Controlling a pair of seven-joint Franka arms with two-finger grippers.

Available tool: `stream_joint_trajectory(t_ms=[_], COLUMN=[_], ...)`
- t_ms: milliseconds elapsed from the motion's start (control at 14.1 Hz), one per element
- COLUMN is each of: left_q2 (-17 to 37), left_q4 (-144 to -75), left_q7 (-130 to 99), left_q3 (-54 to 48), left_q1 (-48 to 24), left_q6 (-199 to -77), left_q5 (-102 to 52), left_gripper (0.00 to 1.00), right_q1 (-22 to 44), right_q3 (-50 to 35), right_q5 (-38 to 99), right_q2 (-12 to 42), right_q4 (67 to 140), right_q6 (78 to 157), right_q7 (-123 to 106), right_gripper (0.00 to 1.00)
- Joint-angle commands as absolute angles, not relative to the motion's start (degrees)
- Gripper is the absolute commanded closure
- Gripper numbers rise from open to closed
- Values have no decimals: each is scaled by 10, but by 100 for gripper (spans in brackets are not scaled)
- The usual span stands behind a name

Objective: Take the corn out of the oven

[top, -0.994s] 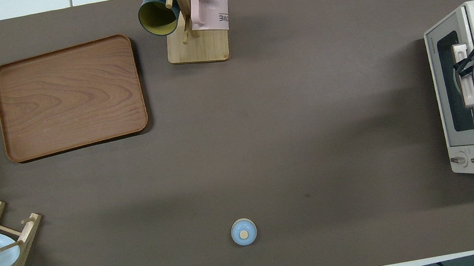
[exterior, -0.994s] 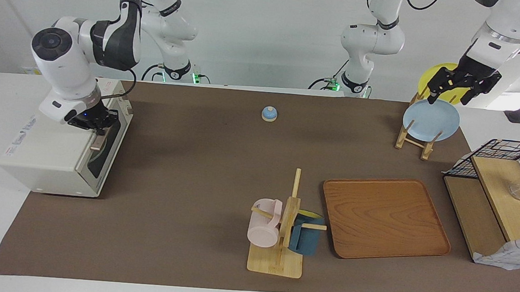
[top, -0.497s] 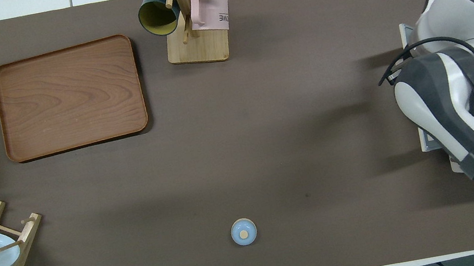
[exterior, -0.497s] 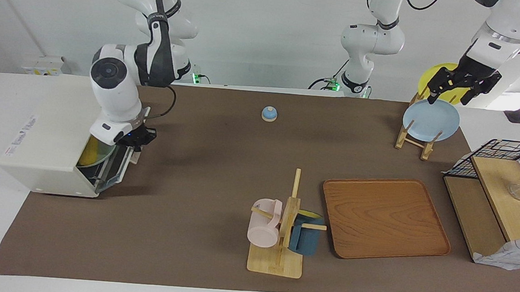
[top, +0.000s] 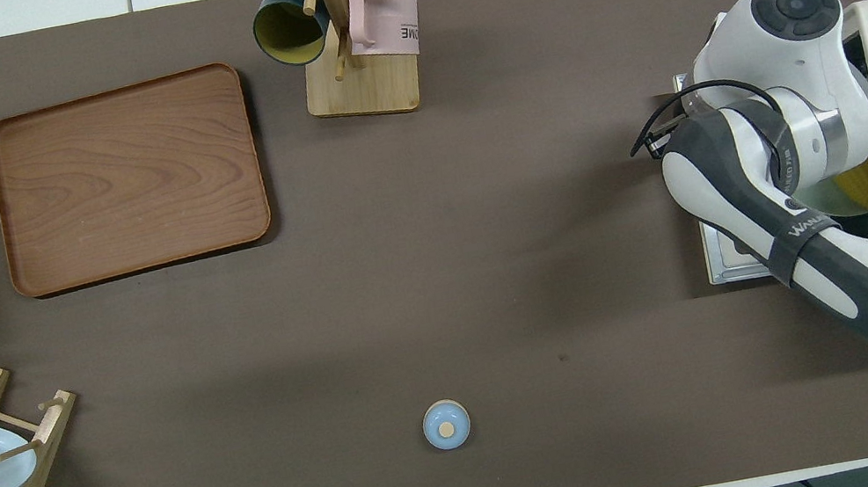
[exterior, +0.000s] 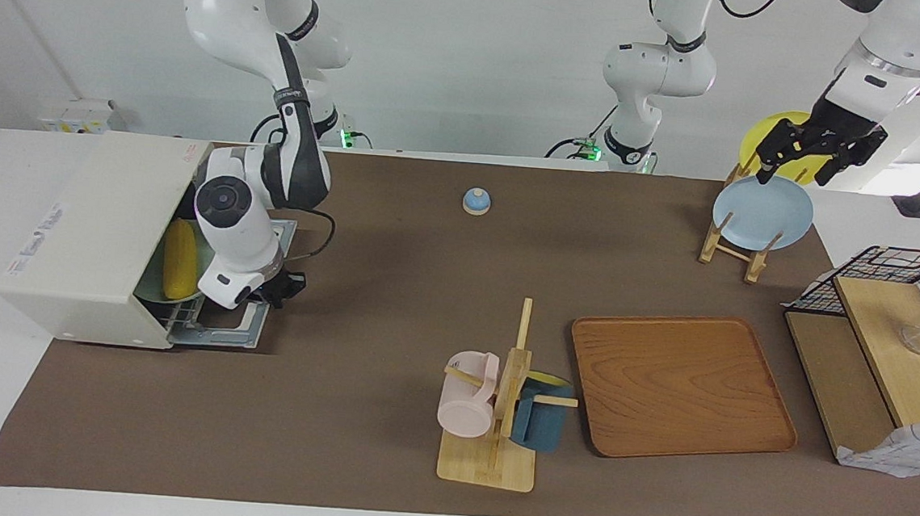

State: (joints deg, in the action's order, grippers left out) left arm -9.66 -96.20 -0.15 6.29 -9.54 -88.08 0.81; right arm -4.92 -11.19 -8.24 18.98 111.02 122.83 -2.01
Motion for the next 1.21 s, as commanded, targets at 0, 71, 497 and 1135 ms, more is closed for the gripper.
stream_joint_trajectory(t_ms=[0, 71, 497, 1135], left_q2=[-102, -102, -102, -102], left_q4=[-966, -966, -966, -966], left_q7=[2, 2, 2, 2], left_q3=[63, 63, 62, 62], left_q1=[-92, -92, -92, -92], left_q6=[-875, -875, -876, -875], left_q5=[4, 4, 4, 4], left_gripper=[0, 0, 0, 0], right_q1=[-27, -25, -76, -99], right_q3=[-97, -97, -96, -97], right_q5=[-107, -107, -108, -107], right_q2=[189, 182, 114, 100], right_q4=[1085, 1073, 1060, 1127], right_q6=[1231, 1207, 1075, 1150], right_q7=[17, 18, 18, 18], right_gripper=[90, 74, 44, 47])
